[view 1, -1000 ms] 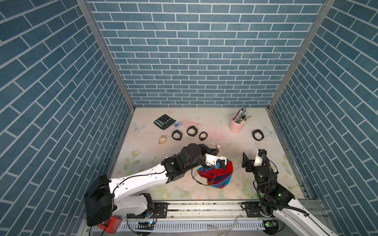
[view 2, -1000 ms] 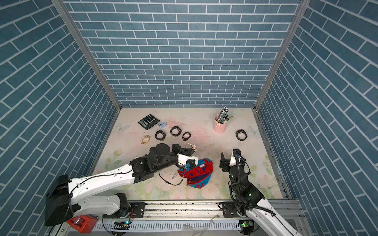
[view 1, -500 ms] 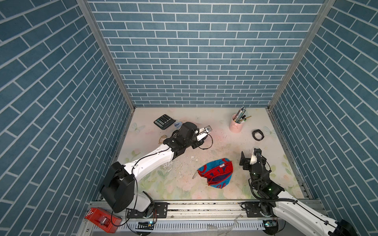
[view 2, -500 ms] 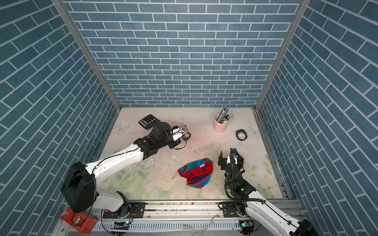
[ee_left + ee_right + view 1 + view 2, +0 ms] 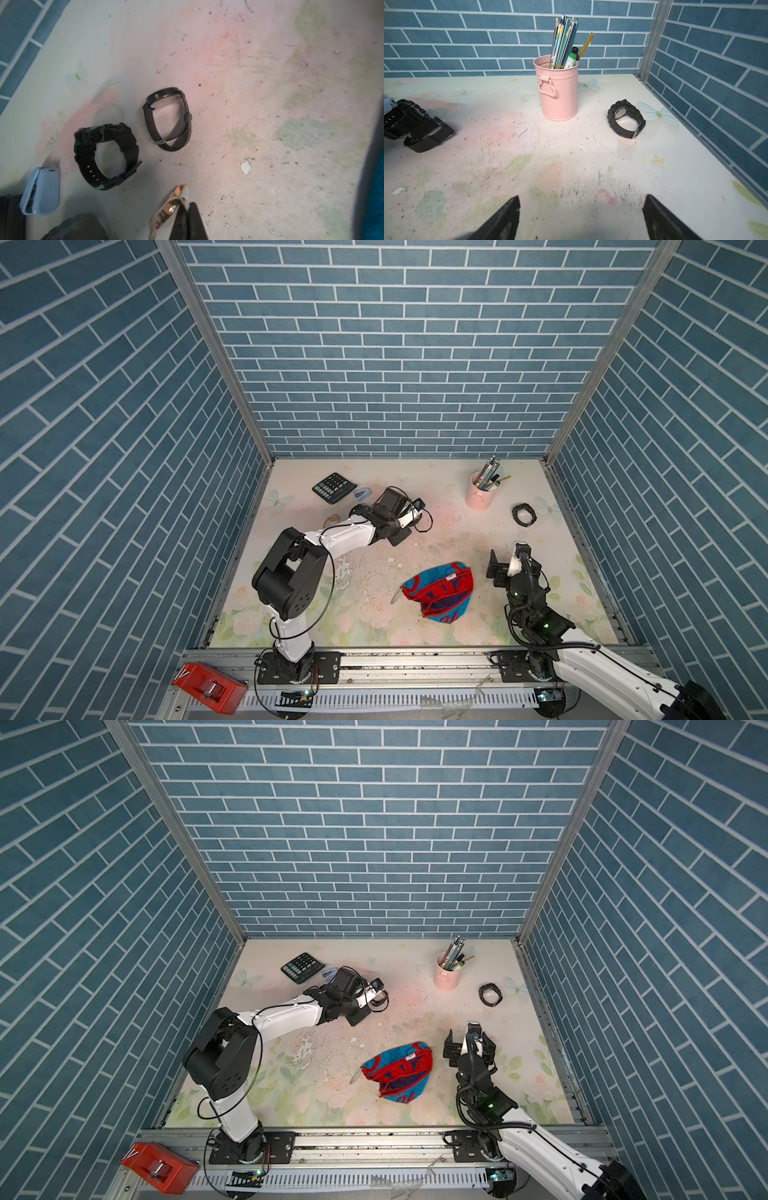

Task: Wipe the watch dial
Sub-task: Place the watch at the center of the board.

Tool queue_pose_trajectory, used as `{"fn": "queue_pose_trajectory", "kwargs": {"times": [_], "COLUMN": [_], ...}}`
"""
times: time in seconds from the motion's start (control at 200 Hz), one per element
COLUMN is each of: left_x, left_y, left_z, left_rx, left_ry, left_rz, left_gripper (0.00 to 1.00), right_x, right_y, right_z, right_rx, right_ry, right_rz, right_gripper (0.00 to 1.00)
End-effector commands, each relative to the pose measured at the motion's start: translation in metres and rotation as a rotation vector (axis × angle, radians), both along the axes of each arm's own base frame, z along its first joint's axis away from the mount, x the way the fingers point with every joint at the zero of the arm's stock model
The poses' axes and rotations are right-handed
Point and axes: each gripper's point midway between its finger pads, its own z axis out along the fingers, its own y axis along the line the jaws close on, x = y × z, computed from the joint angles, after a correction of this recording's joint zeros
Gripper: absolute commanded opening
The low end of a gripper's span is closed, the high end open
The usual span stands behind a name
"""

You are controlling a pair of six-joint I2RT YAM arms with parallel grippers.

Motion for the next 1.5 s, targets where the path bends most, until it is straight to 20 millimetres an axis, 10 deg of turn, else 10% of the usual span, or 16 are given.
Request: {"fn": "queue_pose_trajectory", "kwargs": {"times": [0.0, 0.575, 1.495], "left_x": [0.007, 0.016, 0.005], "left_y": [0.008, 0.019, 0.026], "left_z": [-0.007, -0.054, 0.032], "left_rx": [0.018, 0.037, -0.097], "left_ry": [0.011, 0.16, 0.049], "left_rz": [0.043, 0.13, 0.175], "left_gripper": [0.0, 0.17, 0.43], "right_x": [0.003, 0.01, 0.015], "right_y": [0.0, 0.004, 0.013], "right_z": [0.002, -0.01, -0.017], "right_rx": [0.026, -0.005, -0.032], "right_ry": [-0.01, 0.042, 0.089], "right_rz": [-0.015, -0.02, 0.008], "right_gripper": [0.93, 0.94, 0.94]}}
